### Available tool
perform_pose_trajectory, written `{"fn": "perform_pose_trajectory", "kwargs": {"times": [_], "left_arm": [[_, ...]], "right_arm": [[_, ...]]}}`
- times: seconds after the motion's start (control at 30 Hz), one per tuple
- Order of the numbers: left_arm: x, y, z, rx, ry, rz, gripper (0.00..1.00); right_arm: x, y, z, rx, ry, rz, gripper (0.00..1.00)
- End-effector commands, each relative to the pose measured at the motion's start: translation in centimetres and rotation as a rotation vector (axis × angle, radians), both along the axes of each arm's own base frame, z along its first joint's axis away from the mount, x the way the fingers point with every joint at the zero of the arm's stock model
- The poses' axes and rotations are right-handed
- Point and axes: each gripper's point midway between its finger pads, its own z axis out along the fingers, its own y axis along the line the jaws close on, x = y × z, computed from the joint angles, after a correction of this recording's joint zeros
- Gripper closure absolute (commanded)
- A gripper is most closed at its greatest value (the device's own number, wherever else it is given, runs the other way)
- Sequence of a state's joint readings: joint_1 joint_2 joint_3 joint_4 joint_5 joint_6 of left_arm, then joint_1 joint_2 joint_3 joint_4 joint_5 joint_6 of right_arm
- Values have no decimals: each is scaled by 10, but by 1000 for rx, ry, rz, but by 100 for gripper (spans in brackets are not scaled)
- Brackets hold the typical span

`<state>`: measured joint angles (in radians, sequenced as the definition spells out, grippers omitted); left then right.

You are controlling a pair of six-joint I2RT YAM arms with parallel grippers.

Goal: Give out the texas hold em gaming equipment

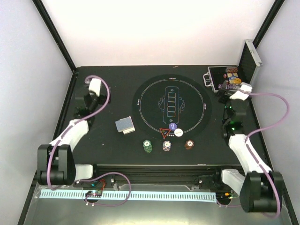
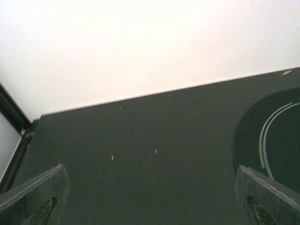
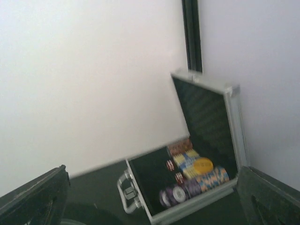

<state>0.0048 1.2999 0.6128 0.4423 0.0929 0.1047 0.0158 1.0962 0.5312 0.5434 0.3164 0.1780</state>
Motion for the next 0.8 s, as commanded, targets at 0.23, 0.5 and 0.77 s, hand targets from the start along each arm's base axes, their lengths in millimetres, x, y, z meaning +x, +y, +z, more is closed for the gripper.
{"fn": "perform_pose_trajectory", "kwargs": {"times": [0.23,0.5,0.77], "left_arm": [[-39,-18,63,-45,299,-237,1],[-57,-24,51,-74,387,-285,1],[-61,-22,45,-77,430,-281,1]], "right_arm": [[-18,60,8,300,237,282,0],[-52,216,-84,118,788,525,0],[-105,299,-159,108,1072,576,10]]}}
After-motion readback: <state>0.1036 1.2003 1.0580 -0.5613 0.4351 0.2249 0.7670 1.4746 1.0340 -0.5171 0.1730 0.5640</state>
